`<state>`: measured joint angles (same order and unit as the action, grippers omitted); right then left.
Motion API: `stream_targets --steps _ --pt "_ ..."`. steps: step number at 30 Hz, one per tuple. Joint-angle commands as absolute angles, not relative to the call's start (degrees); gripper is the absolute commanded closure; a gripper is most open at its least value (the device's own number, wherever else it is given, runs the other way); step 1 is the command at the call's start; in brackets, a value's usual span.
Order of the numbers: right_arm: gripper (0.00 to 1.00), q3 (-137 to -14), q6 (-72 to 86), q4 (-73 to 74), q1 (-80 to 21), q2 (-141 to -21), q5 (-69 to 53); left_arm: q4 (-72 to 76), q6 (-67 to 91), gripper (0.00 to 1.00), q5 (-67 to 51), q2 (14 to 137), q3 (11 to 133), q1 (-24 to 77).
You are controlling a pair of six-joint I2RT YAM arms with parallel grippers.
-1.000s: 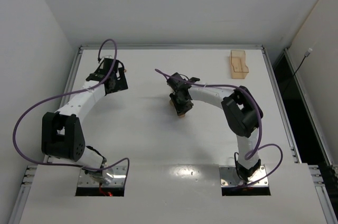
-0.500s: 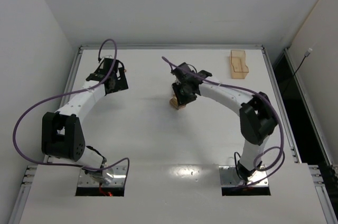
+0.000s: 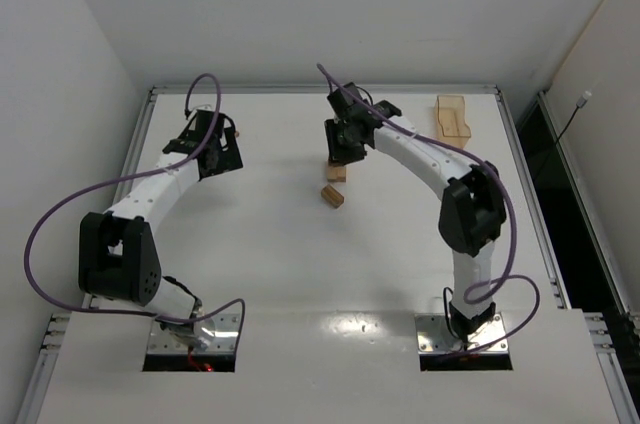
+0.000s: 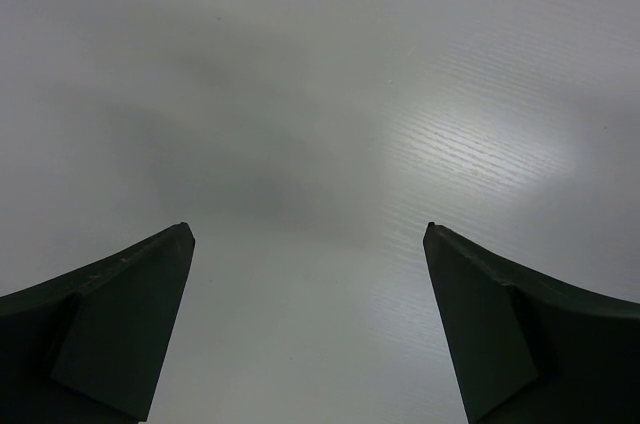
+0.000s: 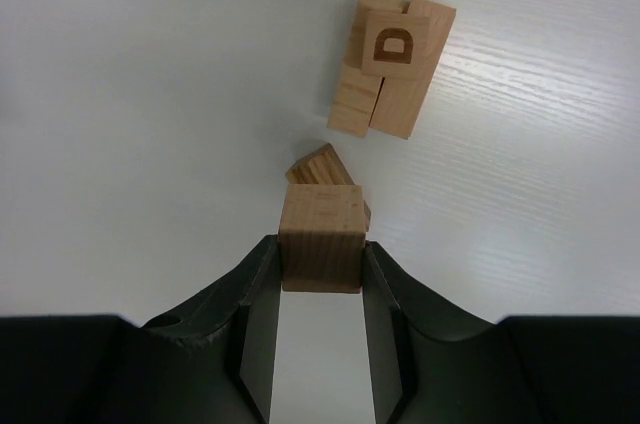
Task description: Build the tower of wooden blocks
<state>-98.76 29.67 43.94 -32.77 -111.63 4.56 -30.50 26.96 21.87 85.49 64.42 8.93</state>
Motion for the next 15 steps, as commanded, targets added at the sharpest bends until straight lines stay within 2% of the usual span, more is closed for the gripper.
stream_targets --steps 1,15 --pt "1.0 -103.2 30.8 45.5 -33.3 -115.7 2.7 -29.1 27.8 0.0 23.0 83.5 65.7 8.1" --pt "1.0 -104.6 30.8 44.4 -33.3 -122.2 7.4 -29.1 27.8 0.0 22.5 84.0 64.7 8.1"
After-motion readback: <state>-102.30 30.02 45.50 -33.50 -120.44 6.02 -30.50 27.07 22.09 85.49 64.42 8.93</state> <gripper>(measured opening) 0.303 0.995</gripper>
